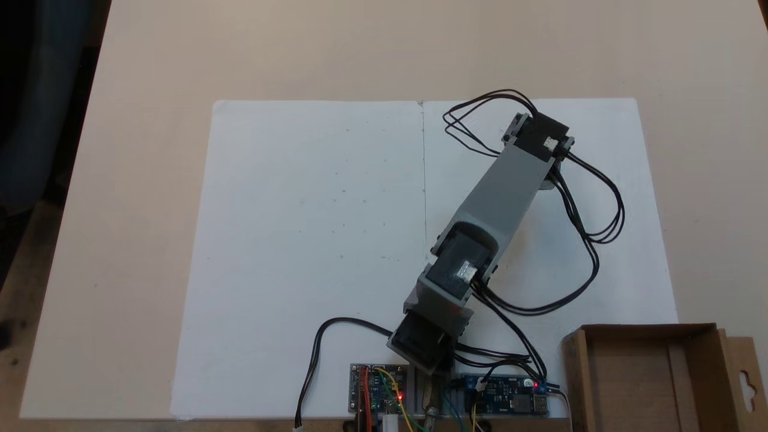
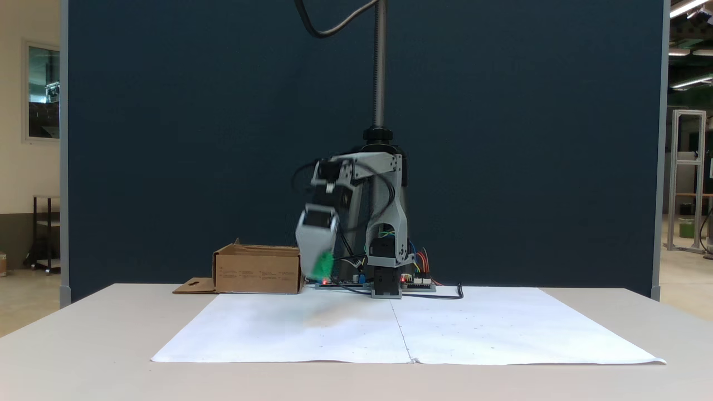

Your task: Grasp a green dice and put it in the bin.

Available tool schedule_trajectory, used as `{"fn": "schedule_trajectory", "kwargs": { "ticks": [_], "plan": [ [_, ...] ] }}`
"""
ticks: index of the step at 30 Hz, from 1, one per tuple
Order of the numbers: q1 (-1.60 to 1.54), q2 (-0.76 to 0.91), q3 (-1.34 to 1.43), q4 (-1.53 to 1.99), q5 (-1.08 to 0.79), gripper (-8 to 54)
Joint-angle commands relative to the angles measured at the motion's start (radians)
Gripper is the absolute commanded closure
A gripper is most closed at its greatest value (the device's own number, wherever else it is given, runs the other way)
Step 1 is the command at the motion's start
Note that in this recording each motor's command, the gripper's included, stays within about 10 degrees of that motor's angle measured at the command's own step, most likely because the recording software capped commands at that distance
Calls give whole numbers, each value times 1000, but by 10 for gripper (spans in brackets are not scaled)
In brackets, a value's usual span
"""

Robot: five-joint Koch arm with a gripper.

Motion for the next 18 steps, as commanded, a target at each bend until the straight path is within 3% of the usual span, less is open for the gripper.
{"fn": "schedule_trajectory", "kwargs": {
  "ticks": [1,8,18],
  "plan": [
    [49,110,-28,14,51,339],
    [258,198,-31,6,49,339],
    [638,149,-178,-3,49,339]
  ]
}}
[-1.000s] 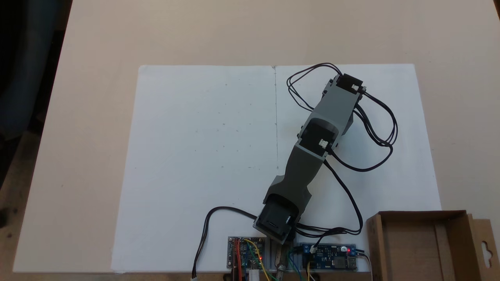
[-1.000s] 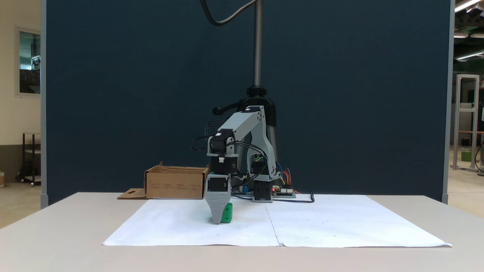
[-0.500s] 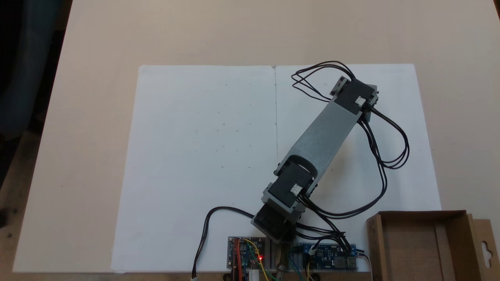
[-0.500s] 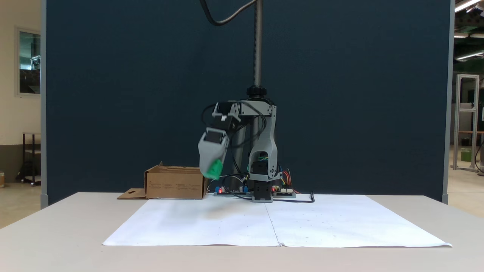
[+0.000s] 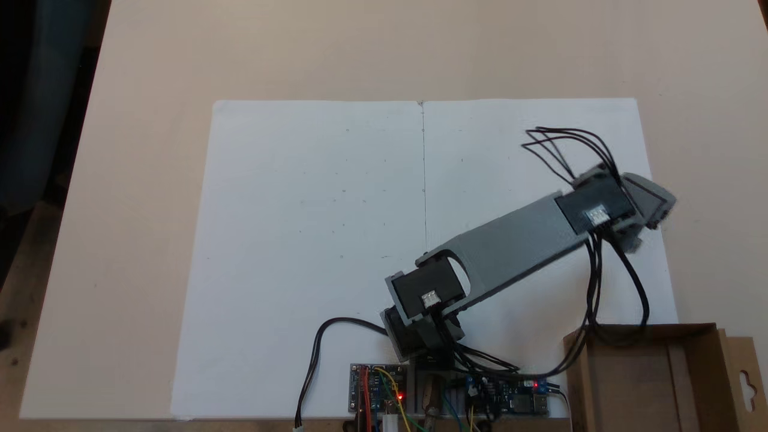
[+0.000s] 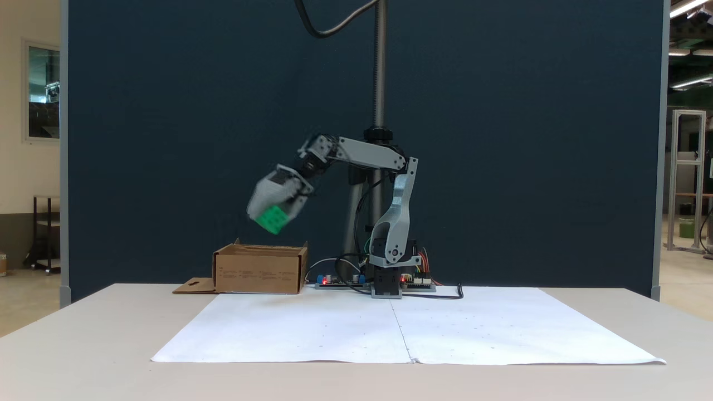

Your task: Grasp a green dice and put it in the bin.

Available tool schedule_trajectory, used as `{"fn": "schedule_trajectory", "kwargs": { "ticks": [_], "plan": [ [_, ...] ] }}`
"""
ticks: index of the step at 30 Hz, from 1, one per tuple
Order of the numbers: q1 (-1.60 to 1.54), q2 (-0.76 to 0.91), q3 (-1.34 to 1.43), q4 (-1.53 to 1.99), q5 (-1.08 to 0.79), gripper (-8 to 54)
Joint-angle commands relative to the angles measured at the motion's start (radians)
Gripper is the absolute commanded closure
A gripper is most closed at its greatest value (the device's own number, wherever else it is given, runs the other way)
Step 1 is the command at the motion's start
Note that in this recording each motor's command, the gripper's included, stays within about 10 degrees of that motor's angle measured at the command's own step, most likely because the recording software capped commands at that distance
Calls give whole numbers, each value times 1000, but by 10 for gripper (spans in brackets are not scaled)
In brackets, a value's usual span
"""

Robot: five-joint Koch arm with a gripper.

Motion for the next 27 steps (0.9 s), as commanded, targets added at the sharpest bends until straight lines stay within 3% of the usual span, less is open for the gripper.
{"fn": "schedule_trajectory", "kwargs": {
  "ticks": [1,12,27],
  "plan": [
    [75,3,-64,-12,48,339],
    [468,-129,-110,-11,37,339],
    [574,-255,-109,77,11,339]
  ]
}}
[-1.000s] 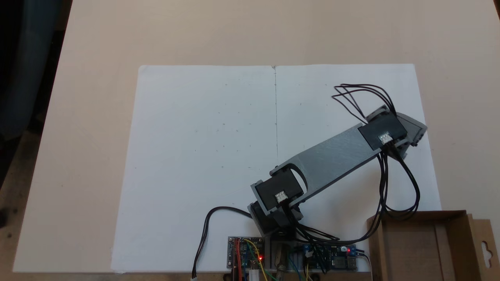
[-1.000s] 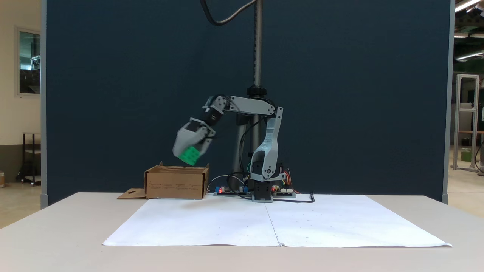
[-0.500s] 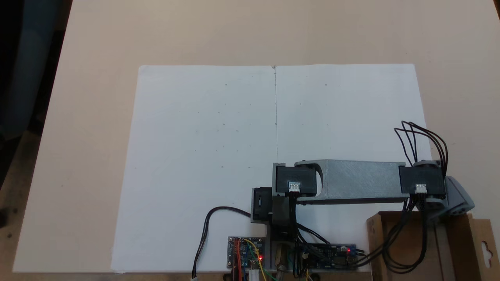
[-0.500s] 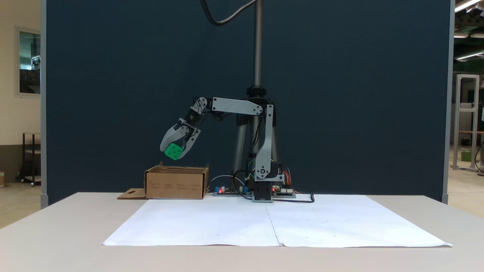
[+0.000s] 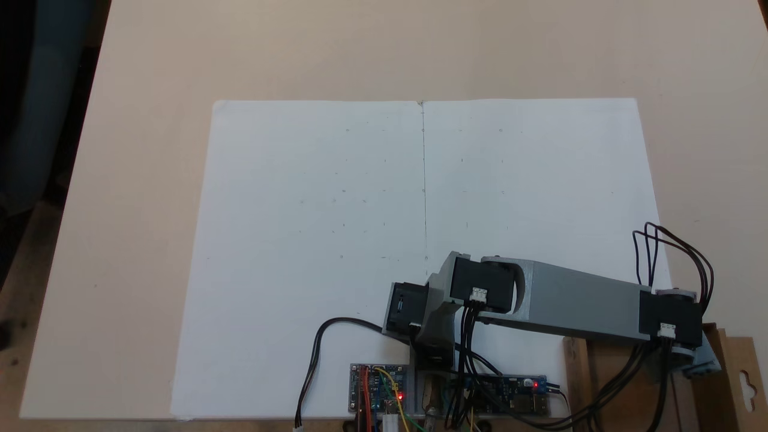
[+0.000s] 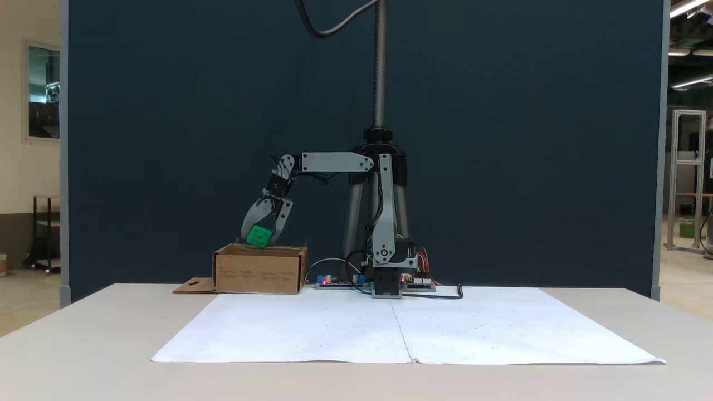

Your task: Grasp a green dice and put it in the bin.

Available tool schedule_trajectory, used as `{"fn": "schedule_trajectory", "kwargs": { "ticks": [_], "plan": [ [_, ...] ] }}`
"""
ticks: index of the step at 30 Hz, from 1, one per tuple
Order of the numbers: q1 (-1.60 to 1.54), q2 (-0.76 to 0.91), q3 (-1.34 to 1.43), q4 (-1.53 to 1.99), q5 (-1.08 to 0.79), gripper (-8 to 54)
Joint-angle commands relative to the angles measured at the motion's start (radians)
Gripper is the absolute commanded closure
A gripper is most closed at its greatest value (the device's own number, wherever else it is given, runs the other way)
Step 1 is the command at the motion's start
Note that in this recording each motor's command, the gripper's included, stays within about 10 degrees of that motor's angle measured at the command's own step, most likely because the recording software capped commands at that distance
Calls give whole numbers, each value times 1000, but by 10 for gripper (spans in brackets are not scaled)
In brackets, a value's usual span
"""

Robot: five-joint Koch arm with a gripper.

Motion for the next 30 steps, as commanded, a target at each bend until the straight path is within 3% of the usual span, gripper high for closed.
{"fn": "schedule_trajectory", "kwargs": {
  "ticks": [1,7,10,12,23,30],
  "plan": [
    [17,2,-43,25,9,339],
    [14,-14,-41,32,11,338],
    [14,-25,-41,32,11,127],
    [14,-28,-41,29,11,85],
    [-14,-21,-100,-58,25,79],
    [-77,26,-265,-44,267,81]
  ]
}}
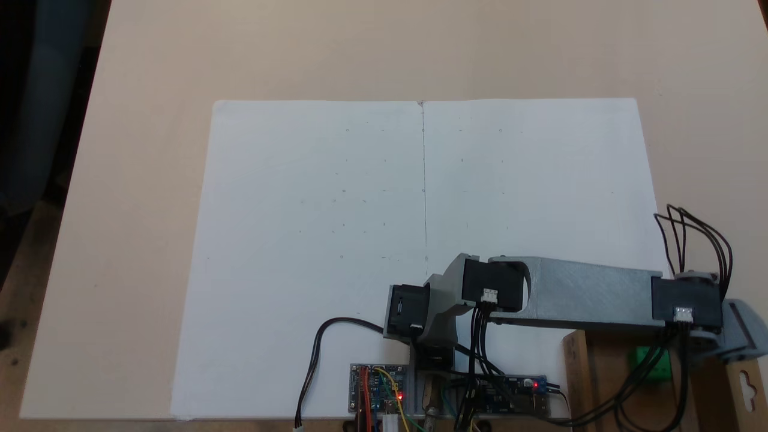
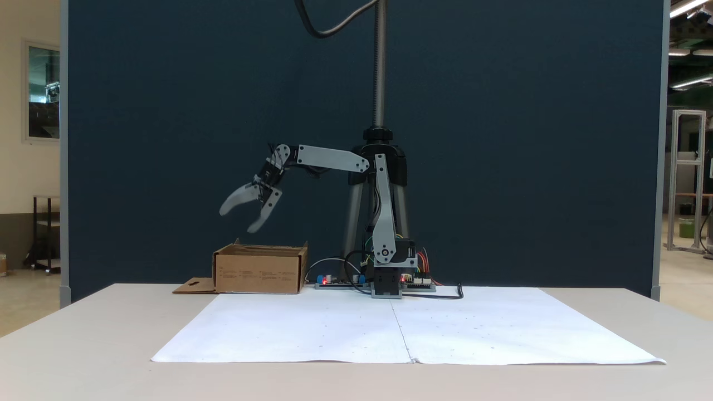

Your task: Grasp a green dice and put it in the bin.

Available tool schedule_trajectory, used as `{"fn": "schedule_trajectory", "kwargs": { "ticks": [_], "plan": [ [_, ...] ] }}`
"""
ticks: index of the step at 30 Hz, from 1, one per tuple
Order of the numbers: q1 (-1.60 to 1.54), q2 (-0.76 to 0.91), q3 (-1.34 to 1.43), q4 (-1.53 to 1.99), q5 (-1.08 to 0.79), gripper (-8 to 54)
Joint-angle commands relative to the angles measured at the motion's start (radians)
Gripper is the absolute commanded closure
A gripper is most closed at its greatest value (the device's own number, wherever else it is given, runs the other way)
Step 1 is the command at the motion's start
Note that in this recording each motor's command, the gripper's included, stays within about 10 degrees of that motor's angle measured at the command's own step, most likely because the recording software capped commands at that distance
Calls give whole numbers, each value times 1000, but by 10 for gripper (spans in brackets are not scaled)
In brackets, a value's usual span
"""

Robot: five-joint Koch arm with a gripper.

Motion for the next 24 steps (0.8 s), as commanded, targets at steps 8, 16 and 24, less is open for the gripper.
{"fn": "schedule_trajectory", "kwargs": {
  "ticks": [8,16,24],
  "plan": [
    [-224,183,-60,-28,252,80],
    [-580,265,-55,-25,259,76],
    [-933,413,149,-32,258,26]
  ]
}}
